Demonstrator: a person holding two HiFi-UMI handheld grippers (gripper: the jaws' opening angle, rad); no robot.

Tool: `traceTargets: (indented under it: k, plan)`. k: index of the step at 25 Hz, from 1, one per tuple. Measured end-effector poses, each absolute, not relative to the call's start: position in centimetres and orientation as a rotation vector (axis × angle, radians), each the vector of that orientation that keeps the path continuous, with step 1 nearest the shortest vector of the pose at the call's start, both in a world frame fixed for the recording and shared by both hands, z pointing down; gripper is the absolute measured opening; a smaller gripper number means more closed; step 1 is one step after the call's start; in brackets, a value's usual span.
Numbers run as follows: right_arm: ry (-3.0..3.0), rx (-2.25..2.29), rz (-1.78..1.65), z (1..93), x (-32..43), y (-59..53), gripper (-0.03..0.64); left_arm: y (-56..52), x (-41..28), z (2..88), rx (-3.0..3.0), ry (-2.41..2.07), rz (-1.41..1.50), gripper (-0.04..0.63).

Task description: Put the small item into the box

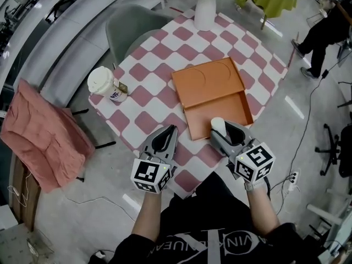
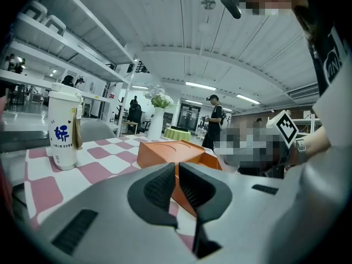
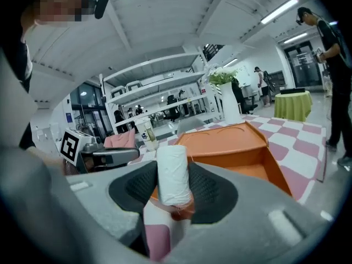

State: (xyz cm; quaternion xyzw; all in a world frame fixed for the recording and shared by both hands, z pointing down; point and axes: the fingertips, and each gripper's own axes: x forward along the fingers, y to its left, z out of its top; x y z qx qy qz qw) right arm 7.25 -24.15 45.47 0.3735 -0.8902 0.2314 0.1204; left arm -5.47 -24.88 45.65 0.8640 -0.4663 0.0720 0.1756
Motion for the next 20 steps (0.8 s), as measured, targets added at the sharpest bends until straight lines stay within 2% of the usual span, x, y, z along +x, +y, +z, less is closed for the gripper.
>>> traceTargets:
  k: [20]
  plan:
    - [-2.199, 0.565, 0.443, 50.6, 4.0, -25.9, 0.178, -26.8, -4.5, 48.9, 2.421, -1.317, 0.304, 0.025]
